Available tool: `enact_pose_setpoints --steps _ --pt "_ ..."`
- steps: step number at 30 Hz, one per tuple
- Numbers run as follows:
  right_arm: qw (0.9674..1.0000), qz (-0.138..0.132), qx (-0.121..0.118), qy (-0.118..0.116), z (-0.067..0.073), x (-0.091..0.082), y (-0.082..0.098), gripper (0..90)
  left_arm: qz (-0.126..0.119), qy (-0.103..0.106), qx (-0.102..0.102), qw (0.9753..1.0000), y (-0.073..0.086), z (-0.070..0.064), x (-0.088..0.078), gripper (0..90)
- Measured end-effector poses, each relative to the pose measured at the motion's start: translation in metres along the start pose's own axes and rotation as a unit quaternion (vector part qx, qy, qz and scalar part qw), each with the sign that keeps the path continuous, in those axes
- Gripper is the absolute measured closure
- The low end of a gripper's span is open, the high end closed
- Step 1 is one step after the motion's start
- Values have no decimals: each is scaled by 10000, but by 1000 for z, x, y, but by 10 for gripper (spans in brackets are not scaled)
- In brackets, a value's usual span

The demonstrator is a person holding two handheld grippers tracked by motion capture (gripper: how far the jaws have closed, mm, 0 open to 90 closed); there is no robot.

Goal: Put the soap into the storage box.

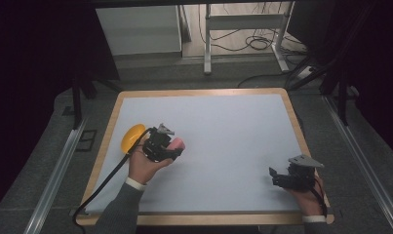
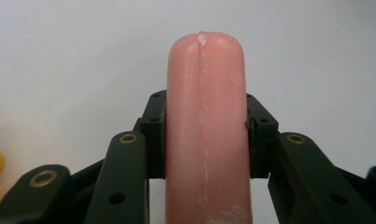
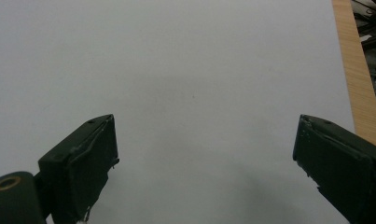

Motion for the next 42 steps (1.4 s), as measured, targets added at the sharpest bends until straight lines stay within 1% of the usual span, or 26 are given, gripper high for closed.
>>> enact_pose_setpoints --steps 19,29,35,42 --pt "10000 30 -15 8 1 1 1 63 -101 -312 -214 9992 6 30 -23 599" --pt "10000 15 -6 25 1 0 0 63 -119 -398 -293 9987 10 41 -33 599" --pt "10000 20 -5 30 1 0 0 63 -232 -401 -396 9981 9 49 -42 599" --pt "10000 10 -3 33 0 0 0 63 -234 -454 -468 9976 10 56 -47 599"
Point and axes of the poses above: each handheld gripper's, and its own axes: x roughly forward along the jaws, y roughly out of its underside, z roughly to its left, the point moved 2 cm from there along x, roughly forward along the jaws
